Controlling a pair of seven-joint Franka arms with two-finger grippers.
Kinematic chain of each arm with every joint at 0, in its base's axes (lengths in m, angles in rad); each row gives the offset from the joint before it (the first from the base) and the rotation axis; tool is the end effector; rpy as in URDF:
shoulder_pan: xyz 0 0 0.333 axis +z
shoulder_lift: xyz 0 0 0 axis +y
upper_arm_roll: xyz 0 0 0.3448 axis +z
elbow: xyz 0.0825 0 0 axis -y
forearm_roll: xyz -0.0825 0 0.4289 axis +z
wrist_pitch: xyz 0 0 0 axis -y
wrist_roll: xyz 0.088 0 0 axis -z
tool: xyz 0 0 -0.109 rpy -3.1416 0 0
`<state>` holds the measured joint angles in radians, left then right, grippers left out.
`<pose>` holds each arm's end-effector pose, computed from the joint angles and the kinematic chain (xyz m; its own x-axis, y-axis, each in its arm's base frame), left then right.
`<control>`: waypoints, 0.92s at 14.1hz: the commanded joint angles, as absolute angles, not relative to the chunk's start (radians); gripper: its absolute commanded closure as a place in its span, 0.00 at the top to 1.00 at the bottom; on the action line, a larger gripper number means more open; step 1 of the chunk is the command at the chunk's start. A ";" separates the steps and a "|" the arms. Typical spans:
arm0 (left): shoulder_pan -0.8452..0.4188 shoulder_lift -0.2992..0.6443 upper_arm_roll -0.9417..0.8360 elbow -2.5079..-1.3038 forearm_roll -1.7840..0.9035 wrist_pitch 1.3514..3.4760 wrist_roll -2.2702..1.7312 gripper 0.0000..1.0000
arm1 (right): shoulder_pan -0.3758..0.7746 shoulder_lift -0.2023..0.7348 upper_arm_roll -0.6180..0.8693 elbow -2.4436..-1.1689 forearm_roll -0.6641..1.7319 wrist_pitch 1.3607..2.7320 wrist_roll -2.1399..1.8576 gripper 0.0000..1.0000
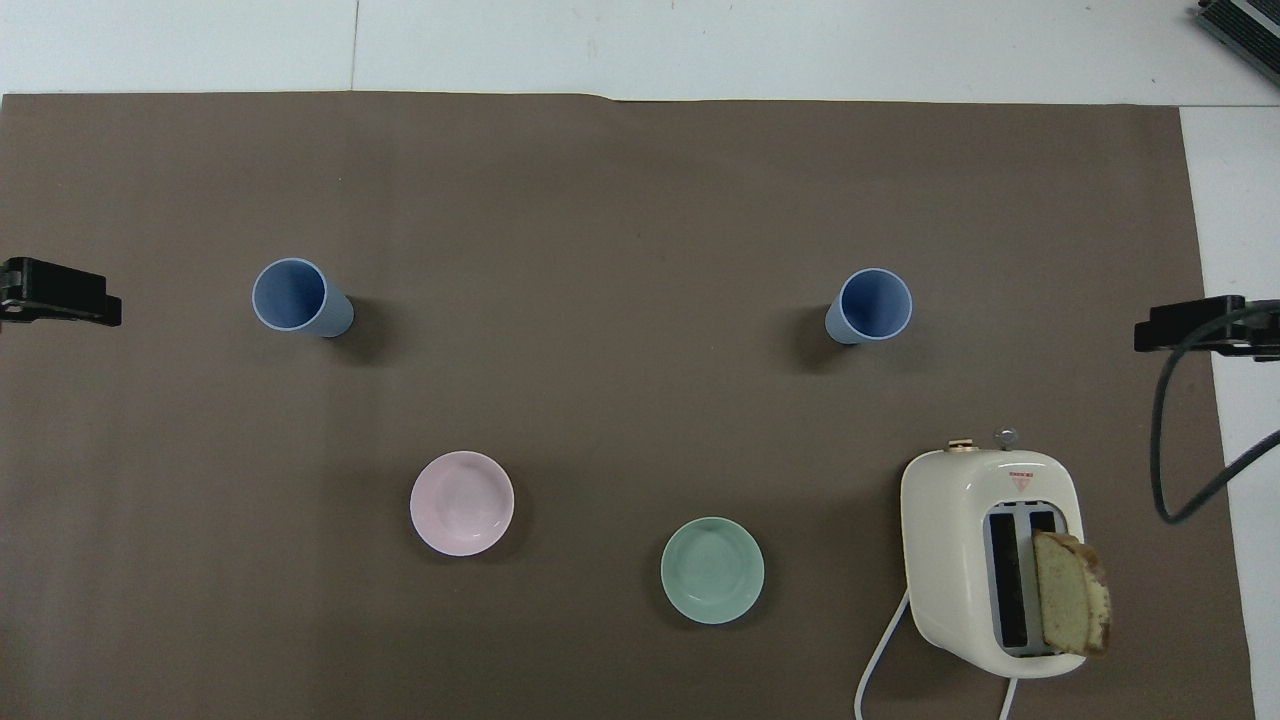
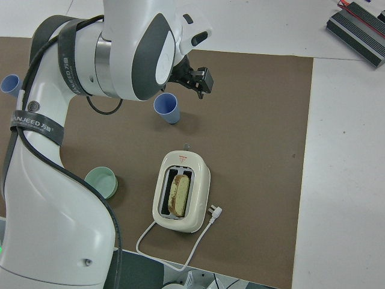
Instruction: Stack blue cups with both arms
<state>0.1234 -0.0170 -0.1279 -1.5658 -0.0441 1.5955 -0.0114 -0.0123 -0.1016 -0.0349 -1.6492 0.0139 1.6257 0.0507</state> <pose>0.5966 -0.0081 0.6663 0.9989 0.0079 0.0460 0.0059 -0.9991 0.0424 0.5696 -0.0266 0.6750 0.9922 -0.0985 0.0770 -0.0971 -0.9950 -0.0214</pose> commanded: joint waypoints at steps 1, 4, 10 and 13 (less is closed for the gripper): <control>0.124 -0.031 -0.126 -1.591 -0.048 1.615 -0.018 1.00 | -0.023 -0.106 -0.026 -1.652 0.017 1.632 0.066 1.00; 0.123 -0.031 -0.126 -1.591 -0.048 1.614 -0.018 1.00 | -0.023 -0.106 -0.026 -1.652 0.017 1.632 0.066 1.00; 0.123 -0.031 -0.126 -1.591 -0.048 1.611 -0.017 1.00 | -0.023 -0.106 -0.026 -1.652 0.017 1.632 0.066 1.00; 0.121 -0.032 -0.126 -1.586 -0.048 1.600 -0.014 1.00 | -0.023 -0.106 -0.026 -1.652 0.017 1.632 0.066 1.00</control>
